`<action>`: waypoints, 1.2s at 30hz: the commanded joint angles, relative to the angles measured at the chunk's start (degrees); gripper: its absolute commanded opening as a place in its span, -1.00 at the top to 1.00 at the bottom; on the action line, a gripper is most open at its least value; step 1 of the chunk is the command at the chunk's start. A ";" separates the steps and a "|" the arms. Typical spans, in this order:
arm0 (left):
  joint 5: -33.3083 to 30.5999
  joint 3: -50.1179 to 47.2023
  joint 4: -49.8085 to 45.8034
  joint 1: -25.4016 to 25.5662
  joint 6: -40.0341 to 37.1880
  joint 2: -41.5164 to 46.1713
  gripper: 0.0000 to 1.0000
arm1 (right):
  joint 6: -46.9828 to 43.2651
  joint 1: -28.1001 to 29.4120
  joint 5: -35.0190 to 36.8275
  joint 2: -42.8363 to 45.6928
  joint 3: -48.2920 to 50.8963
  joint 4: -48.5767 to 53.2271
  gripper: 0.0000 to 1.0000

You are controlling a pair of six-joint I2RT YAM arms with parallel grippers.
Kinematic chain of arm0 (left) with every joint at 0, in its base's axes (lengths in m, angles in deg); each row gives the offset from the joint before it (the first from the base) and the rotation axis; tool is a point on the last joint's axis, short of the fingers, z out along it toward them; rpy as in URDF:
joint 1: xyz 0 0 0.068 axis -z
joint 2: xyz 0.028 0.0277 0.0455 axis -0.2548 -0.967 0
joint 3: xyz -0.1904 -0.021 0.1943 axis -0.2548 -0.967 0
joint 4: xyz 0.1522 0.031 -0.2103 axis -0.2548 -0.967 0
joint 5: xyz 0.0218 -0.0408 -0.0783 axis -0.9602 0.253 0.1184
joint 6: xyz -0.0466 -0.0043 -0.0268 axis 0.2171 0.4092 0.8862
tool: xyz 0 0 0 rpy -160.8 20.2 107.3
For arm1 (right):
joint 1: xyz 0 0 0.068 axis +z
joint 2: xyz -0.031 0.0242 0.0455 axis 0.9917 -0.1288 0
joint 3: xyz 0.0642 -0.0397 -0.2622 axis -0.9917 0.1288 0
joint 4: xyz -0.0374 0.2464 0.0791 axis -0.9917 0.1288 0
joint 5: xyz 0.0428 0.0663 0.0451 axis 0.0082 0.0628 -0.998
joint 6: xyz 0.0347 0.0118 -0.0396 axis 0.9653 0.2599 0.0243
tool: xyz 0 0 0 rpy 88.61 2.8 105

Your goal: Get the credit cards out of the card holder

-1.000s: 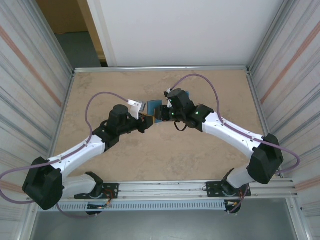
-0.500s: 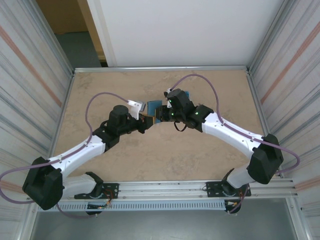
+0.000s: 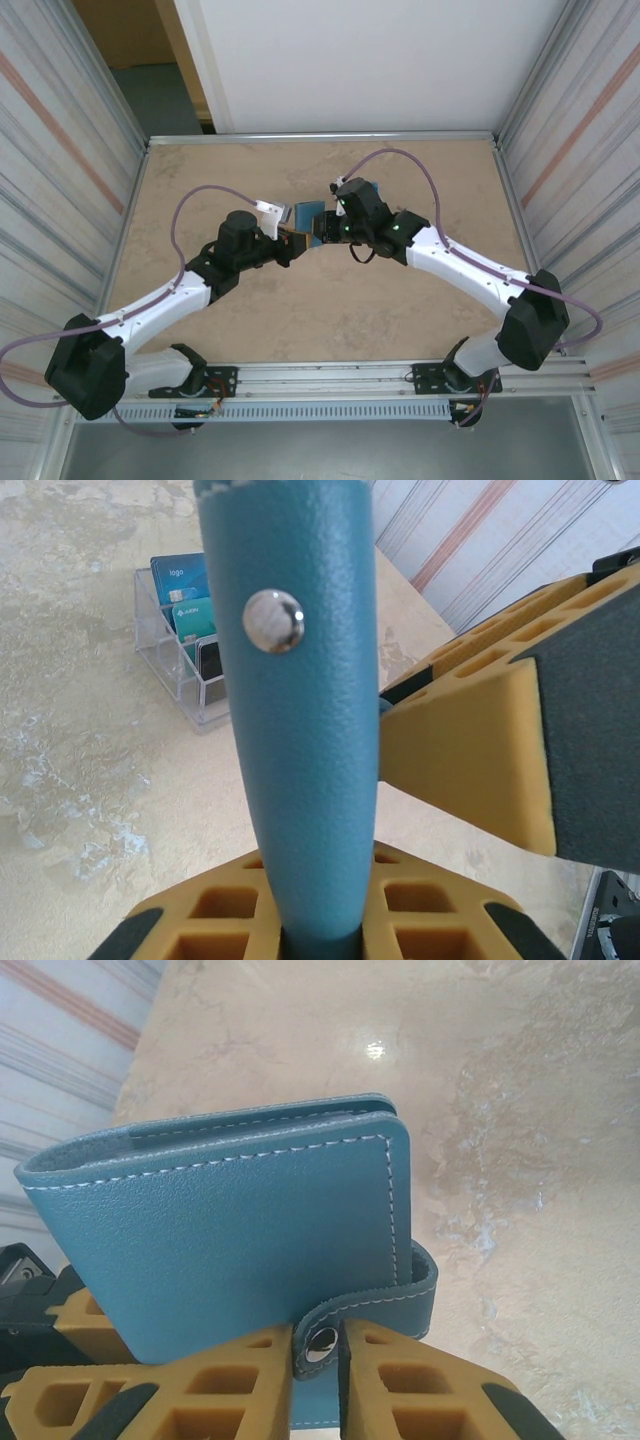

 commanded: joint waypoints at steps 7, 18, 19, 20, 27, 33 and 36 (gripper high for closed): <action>1.66 -0.60 4.09 -1.49 1.69 2.00 1.00 | 1.66 -1.88 4.41 2.39 1.98 1.43 0.67; 9.82 -1.24 6.02 -5.28 3.26 2.72 1.00 | -3.76 -4.87 -0.38 7.53 4.57 0.36 0.10; 11.22 -1.34 6.41 -6.10 3.68 2.82 1.00 | -4.76 -5.70 -3.09 8.79 5.85 -1.44 0.01; 12.44 -1.47 6.82 -6.89 4.09 2.80 1.00 | -5.46 -6.49 -5.68 9.90 7.27 -3.46 -0.06; 15.89 -1.51 6.39 -8.81 4.12 3.36 1.00 | -9.38 -9.13 -14.44 15.74 13.82 -11.60 -0.62; 18.92 0.01 4.58 -8.91 2.38 3.32 1.00 | -10.93 -8.32 -16.86 14.84 13.32 -12.86 -0.88; 21.05 0.88 3.72 -8.90 1.22 3.48 1.00 | -11.73 -7.18 -18.32 12.78 12.20 -13.29 -0.98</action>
